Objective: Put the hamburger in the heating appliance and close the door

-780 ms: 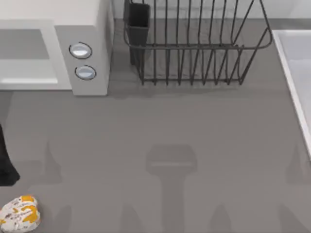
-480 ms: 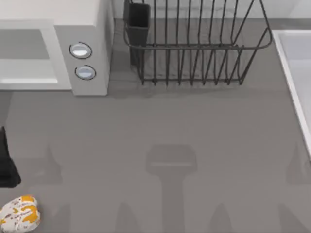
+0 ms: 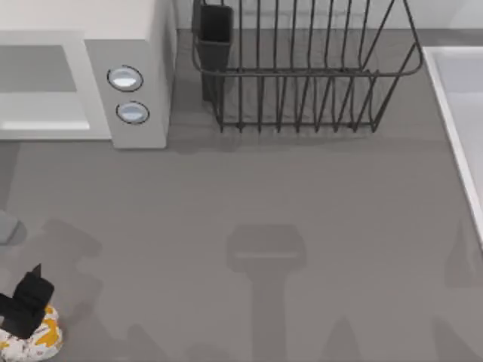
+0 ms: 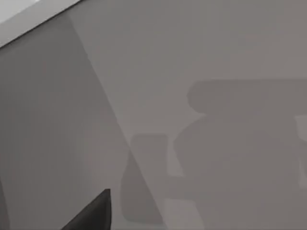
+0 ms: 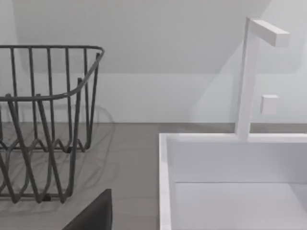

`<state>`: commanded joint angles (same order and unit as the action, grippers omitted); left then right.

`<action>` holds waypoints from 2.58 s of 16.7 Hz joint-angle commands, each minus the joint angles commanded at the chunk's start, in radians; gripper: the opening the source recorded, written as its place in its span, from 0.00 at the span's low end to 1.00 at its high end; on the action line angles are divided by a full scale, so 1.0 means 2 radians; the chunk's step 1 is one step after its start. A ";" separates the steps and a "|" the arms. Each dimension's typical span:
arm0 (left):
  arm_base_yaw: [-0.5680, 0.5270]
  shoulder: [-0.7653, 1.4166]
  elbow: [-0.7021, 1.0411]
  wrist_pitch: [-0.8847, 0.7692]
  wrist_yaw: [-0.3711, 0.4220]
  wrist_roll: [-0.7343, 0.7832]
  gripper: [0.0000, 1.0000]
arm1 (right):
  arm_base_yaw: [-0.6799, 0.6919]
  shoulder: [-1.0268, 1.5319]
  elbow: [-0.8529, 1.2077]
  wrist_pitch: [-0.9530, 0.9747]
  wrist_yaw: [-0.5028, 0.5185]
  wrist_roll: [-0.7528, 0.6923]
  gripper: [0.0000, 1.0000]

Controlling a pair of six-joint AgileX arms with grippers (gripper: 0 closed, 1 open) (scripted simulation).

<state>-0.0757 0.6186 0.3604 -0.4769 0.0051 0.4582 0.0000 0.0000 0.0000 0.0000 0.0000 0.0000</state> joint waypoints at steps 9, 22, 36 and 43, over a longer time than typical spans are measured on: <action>-0.038 0.320 0.171 -0.228 0.000 0.223 1.00 | 0.000 0.000 0.000 0.000 0.000 0.000 1.00; -0.042 0.398 0.149 -0.169 0.000 0.252 1.00 | 0.000 0.000 0.000 0.000 0.000 0.000 1.00; -0.042 0.459 0.091 -0.050 0.000 0.252 0.70 | 0.000 0.000 0.000 0.000 0.000 0.000 1.00; -0.042 0.459 0.091 -0.050 0.000 0.252 0.17 | 0.000 0.000 0.000 0.000 0.000 0.000 1.00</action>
<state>-0.1598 1.5369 0.5418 -0.5768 0.0042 0.9631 0.0000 0.0000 0.0000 0.0000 0.0000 0.0000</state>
